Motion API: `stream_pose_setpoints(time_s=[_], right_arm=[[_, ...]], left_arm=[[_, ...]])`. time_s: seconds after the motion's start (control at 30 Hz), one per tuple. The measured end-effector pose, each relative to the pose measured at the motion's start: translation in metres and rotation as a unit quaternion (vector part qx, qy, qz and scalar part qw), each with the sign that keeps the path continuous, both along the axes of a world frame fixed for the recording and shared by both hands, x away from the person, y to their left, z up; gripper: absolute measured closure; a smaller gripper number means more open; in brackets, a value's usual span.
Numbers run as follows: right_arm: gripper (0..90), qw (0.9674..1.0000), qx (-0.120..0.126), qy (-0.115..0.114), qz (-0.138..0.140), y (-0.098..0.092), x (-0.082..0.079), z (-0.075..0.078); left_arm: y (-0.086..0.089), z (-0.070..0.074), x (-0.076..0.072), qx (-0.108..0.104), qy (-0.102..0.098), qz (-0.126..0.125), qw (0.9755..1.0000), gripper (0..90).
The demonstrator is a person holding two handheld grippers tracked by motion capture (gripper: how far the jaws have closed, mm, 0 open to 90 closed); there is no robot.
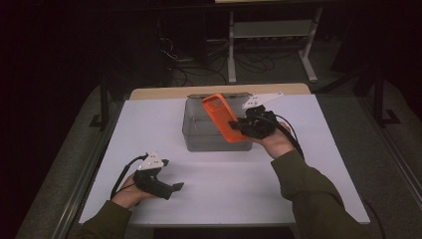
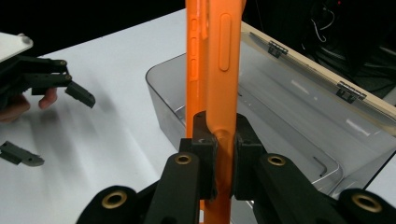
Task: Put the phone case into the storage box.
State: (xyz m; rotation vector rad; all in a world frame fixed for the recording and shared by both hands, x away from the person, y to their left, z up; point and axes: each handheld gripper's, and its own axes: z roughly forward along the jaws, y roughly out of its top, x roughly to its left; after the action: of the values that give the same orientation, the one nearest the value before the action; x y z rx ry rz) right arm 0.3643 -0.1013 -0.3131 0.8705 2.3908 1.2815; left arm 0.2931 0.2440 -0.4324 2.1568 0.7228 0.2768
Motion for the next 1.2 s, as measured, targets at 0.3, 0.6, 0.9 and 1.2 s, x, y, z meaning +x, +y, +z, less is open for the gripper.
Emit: stream_pose_setpoints(time_s=[0.3,0.6,0.9,1.2], right_arm=[[81.9,0.9999,-0.005,0.003,-0.016,0.005,0.014,0.003],[81.9,0.9997,-0.004,-0.005,-0.023,0.007,0.022,0.015],[81.9,0.9994,-0.003,-0.006,-0.034,0.003,0.03,0.019],[81.8,0.9984,-0.011,0.005,-0.055,0.0,0.045,0.013]], left_arm=[[0.002,0.002,0.0,-0.01,-0.001,-0.001,1.0,0.0],[0.002,0.002,0.0,-0.008,-0.002,0.002,1.0,0.0],[0.002,0.001,-0.001,-0.005,-0.001,0.003,1.0,0.0],[0.004,0.002,-0.001,-0.006,-0.002,0.002,1.0,0.0]])
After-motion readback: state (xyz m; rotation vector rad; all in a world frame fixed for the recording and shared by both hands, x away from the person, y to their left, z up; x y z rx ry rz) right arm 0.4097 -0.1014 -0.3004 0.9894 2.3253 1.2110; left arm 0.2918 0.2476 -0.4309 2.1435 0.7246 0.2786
